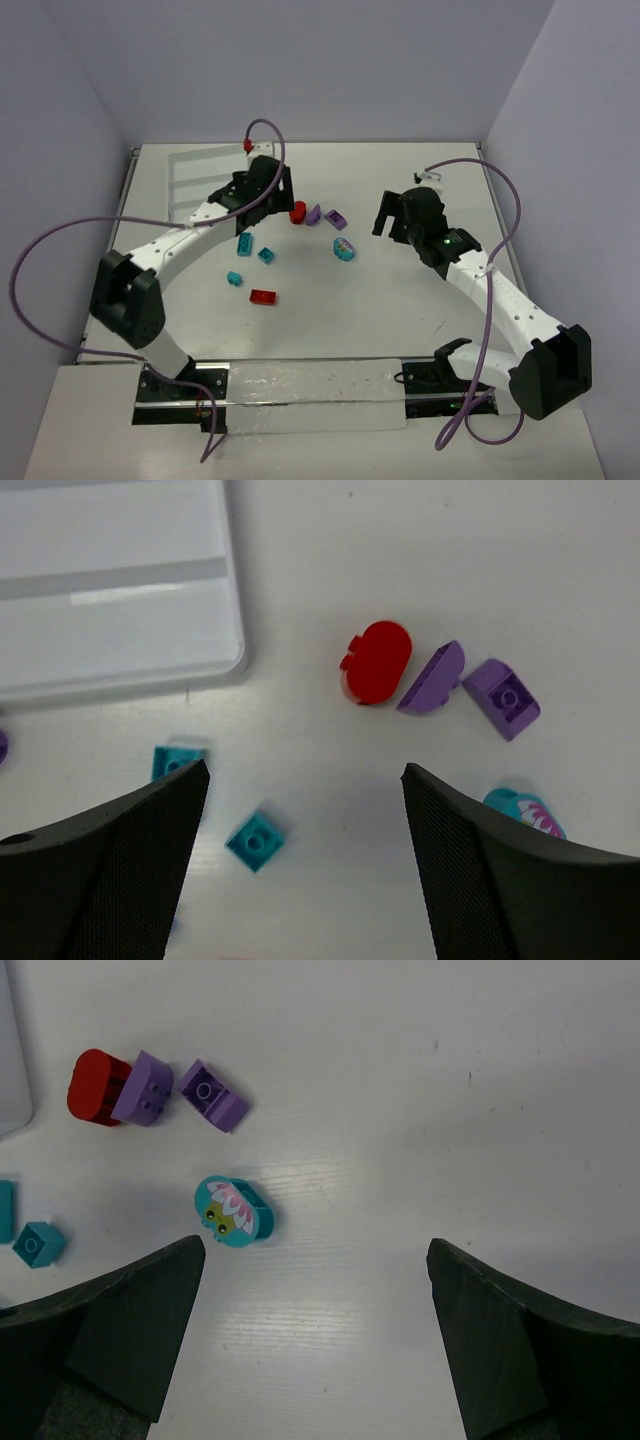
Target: Sort the legos into containers by color
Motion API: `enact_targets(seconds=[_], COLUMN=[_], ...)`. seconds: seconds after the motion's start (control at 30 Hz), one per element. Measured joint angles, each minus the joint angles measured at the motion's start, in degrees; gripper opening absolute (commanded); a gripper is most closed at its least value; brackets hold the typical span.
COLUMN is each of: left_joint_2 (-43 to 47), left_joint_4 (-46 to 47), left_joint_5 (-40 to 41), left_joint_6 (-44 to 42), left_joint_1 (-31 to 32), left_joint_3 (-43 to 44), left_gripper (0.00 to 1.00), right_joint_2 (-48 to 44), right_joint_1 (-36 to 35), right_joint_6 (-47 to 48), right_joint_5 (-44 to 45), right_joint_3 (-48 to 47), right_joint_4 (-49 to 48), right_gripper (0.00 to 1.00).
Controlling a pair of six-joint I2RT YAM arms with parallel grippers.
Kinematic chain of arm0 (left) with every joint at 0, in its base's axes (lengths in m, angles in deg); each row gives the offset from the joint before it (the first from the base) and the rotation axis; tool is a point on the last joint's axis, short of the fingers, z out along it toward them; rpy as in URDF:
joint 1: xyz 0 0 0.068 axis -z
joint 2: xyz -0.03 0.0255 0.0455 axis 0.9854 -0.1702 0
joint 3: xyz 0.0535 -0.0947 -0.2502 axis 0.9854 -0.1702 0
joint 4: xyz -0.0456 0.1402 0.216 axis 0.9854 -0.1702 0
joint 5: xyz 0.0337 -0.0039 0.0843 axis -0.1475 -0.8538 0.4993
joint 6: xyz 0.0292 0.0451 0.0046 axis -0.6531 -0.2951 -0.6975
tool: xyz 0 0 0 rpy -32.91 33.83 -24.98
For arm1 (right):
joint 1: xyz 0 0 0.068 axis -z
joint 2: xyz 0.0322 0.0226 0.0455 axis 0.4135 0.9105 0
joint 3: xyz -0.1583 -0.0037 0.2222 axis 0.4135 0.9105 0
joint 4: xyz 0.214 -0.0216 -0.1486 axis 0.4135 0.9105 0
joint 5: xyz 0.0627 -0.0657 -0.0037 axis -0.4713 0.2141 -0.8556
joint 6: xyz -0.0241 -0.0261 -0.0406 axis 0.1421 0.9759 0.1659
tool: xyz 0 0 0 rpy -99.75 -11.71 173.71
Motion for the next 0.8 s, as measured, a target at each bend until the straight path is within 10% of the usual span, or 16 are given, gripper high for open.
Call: enact_targets(seconds=[0.33,0.8], left_joint_2=[-20.88,-38.39], left_joint_4=[-2.64,-7.00], left_joint_5=[-2.44,-4.57], left_joint_6=[-2.62,-5.76], left_joint_1=[0.06,0.00], left_joint_3=[18.49,34.34], left_gripper=[0.67,0.80], right_joint_2=[-0.77,0.67], right_joint_1=[-0.04,-0.07], right_joint_6=[0.42,1.55], right_joint_5=[1.38,3.32], right_joint_3=[0.00,-0.07], right_joint_4=[0.31,0.67], right_gripper=[1.00,1.00])
